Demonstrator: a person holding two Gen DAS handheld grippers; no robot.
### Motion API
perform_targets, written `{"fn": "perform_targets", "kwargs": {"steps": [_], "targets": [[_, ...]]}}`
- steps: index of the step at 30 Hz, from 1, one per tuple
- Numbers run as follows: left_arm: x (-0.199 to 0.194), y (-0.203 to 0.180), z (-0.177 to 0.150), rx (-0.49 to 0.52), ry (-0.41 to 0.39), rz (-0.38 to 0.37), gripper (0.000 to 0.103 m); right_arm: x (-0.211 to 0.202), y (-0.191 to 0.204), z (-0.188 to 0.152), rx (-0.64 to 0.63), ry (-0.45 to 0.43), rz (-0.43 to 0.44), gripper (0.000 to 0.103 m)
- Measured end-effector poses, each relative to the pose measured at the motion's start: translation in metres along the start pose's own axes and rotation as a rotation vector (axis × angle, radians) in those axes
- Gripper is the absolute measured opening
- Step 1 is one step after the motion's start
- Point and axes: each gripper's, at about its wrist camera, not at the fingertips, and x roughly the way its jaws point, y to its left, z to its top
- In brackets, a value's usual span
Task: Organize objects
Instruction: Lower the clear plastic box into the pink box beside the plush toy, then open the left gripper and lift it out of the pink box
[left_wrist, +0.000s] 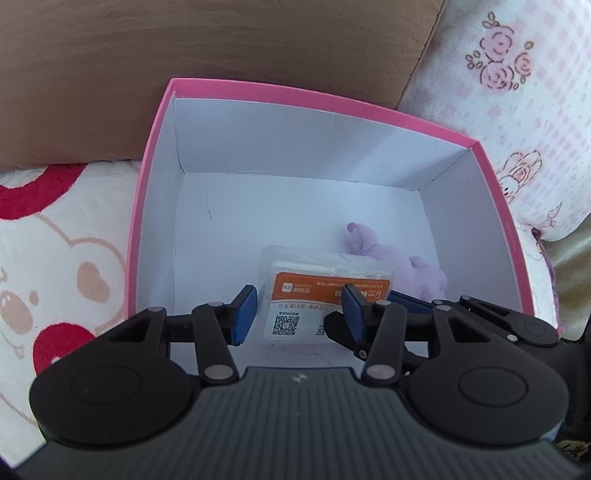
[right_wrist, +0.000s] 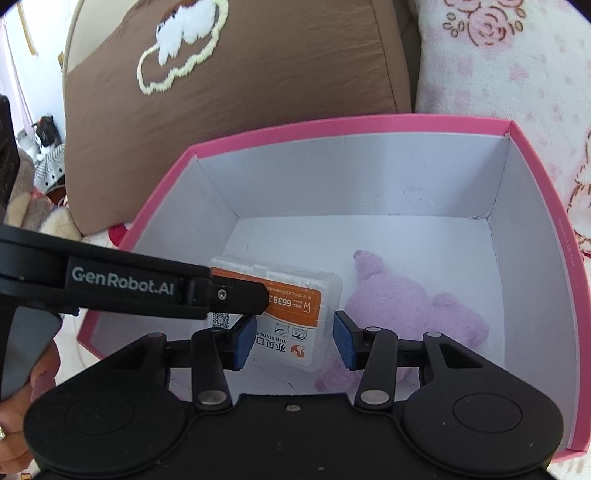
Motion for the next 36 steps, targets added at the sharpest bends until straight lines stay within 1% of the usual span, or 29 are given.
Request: {"fn": "perform_targets", "kwargs": {"steps": [3,7,9,11,19,22,25,36], "targets": [[0.003,-0.002,-0.002,0.014,-0.002,0.015,0.048,0.005,0.0,0.0,-0.005,0.012,-0.01,0.051],[0.01,-0.002,-0.003,0.012,0.002,0.016,0.048,0.009,0.002,-0.002,-0.028,0.023,-0.035,0.051],[0.013,-0.002,-0.005,0.009,0.007,0.019,0.048,0.009,0.005,-0.004,-0.064,0.025,-0.049,0.051],[0.015,-0.001,-0.005,0.005,0.004,0.021,0.048,0.011,0.005,-0.004,-0.061,0.024,-0.048,0.051],[0.02,0.002,-0.008,-0.024,-0.016,0.001,0.048,0.014,0.006,-0.005,-0.07,0.014,-0.089,0.05],[0.013,0.004,-0.007,-0.032,-0.032,-0.013,0.048,0.011,0.005,-0.004,-0.057,-0.003,-0.088,0.05],[0.007,0.002,-0.006,-0.016,-0.043,-0.013,0.048,0.006,0.005,-0.002,-0.051,-0.012,-0.076,0.05],[-0.024,-0.012,-0.007,0.055,-0.065,0.032,0.048,-0.025,0.019,0.0,-0.078,-0.022,-0.097,0.05]]}}
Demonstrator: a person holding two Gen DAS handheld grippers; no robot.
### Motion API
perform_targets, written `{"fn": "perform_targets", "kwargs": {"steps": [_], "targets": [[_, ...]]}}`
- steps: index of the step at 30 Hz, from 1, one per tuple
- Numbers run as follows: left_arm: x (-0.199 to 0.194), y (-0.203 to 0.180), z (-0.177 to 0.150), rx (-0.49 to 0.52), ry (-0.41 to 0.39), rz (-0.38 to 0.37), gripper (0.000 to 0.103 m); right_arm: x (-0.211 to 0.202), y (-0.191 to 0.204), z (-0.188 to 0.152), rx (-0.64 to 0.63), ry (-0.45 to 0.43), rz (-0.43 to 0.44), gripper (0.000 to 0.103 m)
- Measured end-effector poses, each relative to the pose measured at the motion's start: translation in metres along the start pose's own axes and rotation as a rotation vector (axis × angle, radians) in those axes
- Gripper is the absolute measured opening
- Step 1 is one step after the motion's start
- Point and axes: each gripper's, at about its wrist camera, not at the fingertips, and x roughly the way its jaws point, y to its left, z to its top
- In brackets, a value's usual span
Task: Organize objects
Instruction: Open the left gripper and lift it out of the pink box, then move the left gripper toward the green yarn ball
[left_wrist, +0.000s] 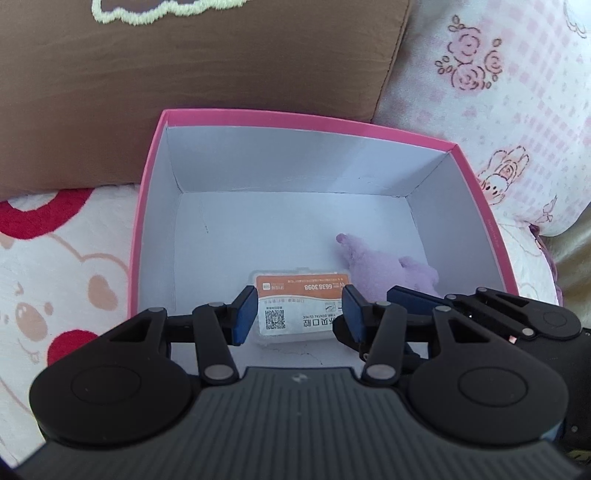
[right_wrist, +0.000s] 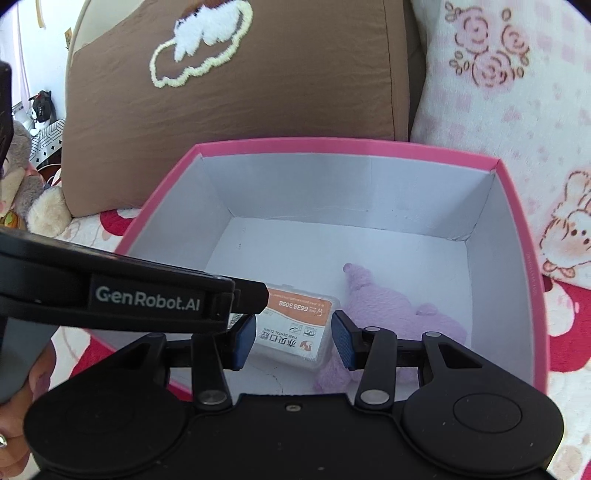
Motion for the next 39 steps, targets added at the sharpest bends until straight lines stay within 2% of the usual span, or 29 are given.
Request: {"fn": "perform_targets", "kwargs": {"steps": [9,21,31,39], "targets": [[-0.034,-0.013,-0.004,0.049,0.006,0.036,0.048,-0.044,0.009,-0.001,0.009,-0.03,-0.016,0.05],[-0.098,-0.038,-0.007,0.107,0.023,0.038,0.05,-0.11,0.018,-0.006,-0.019,-0.042,-0.05,0.051],[-0.157,-0.053,-0.016,0.158,0.033,0.013,0.051,-0.165,0.022,-0.007,0.0,-0.053,-0.046,0.055],[-0.194,-0.063,-0.028,0.191,0.009,-0.009,0.059,-0.198,0.03,-0.013,-0.009,-0.06,-0.045,0.064]]}}
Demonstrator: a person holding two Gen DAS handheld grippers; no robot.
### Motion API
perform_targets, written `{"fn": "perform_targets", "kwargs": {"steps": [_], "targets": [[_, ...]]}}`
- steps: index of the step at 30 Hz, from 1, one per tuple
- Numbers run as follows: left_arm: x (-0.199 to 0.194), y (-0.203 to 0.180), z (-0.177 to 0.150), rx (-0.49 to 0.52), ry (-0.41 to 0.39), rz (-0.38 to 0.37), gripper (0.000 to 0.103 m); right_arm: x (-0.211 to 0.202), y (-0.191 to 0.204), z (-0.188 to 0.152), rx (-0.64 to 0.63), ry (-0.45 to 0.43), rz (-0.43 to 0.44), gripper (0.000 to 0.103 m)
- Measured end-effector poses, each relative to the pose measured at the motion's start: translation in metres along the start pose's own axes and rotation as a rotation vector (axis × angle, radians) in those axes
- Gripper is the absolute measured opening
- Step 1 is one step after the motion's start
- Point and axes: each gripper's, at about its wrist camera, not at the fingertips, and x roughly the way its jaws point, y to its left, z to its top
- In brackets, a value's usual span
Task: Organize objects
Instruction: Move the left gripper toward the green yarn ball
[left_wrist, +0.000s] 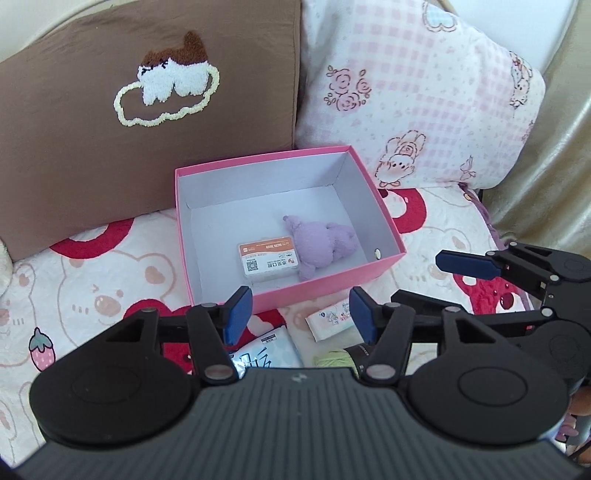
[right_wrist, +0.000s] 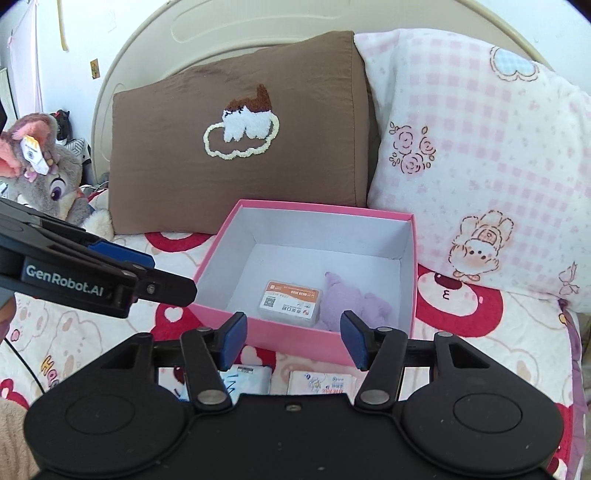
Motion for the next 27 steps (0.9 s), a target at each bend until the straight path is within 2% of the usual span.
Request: {"fn": "perform_targets", "kwargs": {"steps": [2,6,10,14,17,22,27], "targets": [[-0.004,-0.003,-0.005,0.018,0.002,-0.007,0.064,-0.007,0.001,-0.003,-0.002,0.001,0.007,0.067],[-0.007,-0.007,-0.014,0.025,0.026,-0.021,0.066,-0.019,0.002,-0.011,0.0,0.011,0.022,0.07],[-0.012,-0.009,-0.023,0.032,0.035,-0.044,0.07,-0.029,0.006,-0.02,-0.025,0.013,0.032,0.077],[-0.016,-0.011,-0.032,0.036,0.035,-0.055,0.076,-0.04,0.011,-0.034,-0.057,-0.011,0.036,0.087],[-0.015,-0.012,-0.04,0.031,0.043,-0.076,0.081,-0.046,0.013,-0.046,-0.074,-0.031,0.05,0.088],[-0.016,-0.012,-0.053,0.008,0.03,-0.083,0.083,-0.052,0.016,-0.059,-0.101,-0.051,0.053,0.089],[-0.019,-0.014,-0.064,0.027,0.003,-0.068,0.083,-0.057,0.02,-0.073,-0.14,-0.076,0.045,0.096]]}}
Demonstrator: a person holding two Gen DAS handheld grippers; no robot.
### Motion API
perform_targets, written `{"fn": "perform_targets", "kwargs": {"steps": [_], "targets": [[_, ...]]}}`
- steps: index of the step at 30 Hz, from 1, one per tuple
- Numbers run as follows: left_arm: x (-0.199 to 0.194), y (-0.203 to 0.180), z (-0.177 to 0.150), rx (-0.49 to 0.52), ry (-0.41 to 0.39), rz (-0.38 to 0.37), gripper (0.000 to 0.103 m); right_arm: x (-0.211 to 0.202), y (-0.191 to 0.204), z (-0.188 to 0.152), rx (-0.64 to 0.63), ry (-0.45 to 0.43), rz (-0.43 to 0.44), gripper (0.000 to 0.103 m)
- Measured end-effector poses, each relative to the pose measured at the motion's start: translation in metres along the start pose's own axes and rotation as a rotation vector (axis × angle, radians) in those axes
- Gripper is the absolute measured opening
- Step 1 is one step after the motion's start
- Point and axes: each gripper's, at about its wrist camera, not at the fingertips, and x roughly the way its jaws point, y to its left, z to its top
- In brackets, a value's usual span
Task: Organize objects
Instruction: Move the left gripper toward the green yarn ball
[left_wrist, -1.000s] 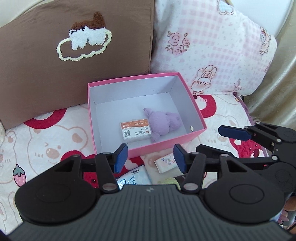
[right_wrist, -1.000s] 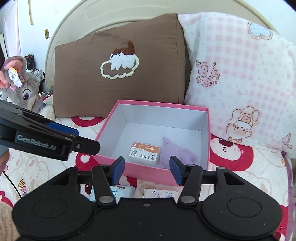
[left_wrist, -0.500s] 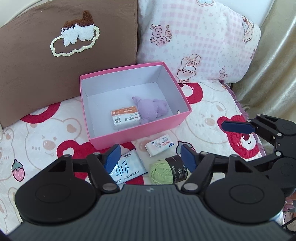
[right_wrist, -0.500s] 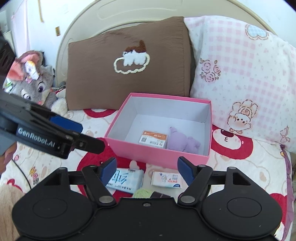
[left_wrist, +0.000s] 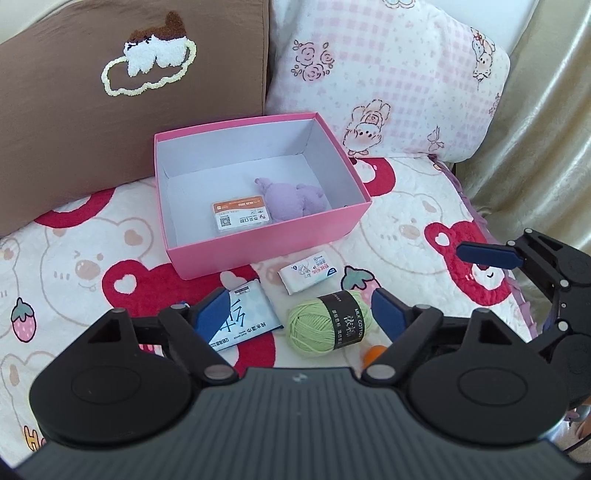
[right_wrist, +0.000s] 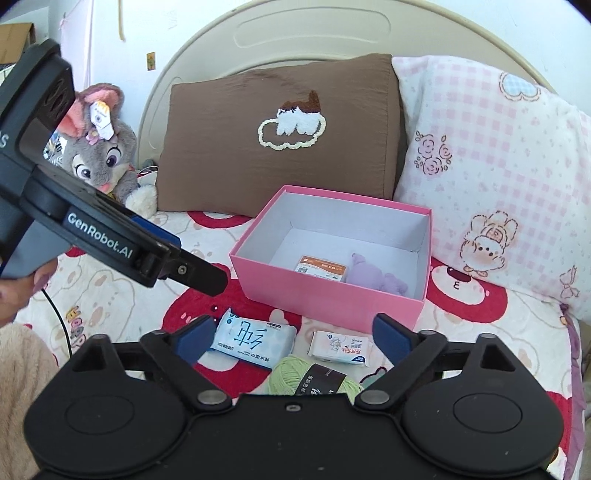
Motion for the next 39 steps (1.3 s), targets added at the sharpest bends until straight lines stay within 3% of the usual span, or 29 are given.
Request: {"fn": "perform_targets", "kwargs": {"steps": [5,8,12,19,25,33,39], "targets": [[0.006,-0.002,-0.012,-0.004,0.008,-0.018,0.083,-0.001,0.008,-0.016,-0.028,-0.005,0.003,0.096],[0.018,-0.001,-0.018,-0.018,0.018,-0.026,0.091,0.001,0.008,-0.027,-0.015,-0.032,0.041,0.096],[0.039,0.003,-0.025,-0.042,0.06,-0.035,0.092,0.015,0.006,-0.036,-0.012,-0.035,0.049,0.096],[0.067,0.013,-0.038,-0.094,0.087,-0.044,0.094,0.047,-0.008,-0.046,0.065,0.064,0.123,0.096],[0.095,0.02,-0.049,-0.113,0.116,-0.041,0.094,0.072,-0.007,-0.058,0.08,0.142,0.064,0.096],[0.118,0.028,-0.055,-0.121,0.096,-0.047,0.094,0.103,0.008,-0.056,-0.102,0.231,-0.027,0.096],[0.135,0.036,-0.059,-0.168,0.098,-0.104,0.093,0.123,-0.012,-0.072,0.096,0.233,-0.01,0.096]]}}
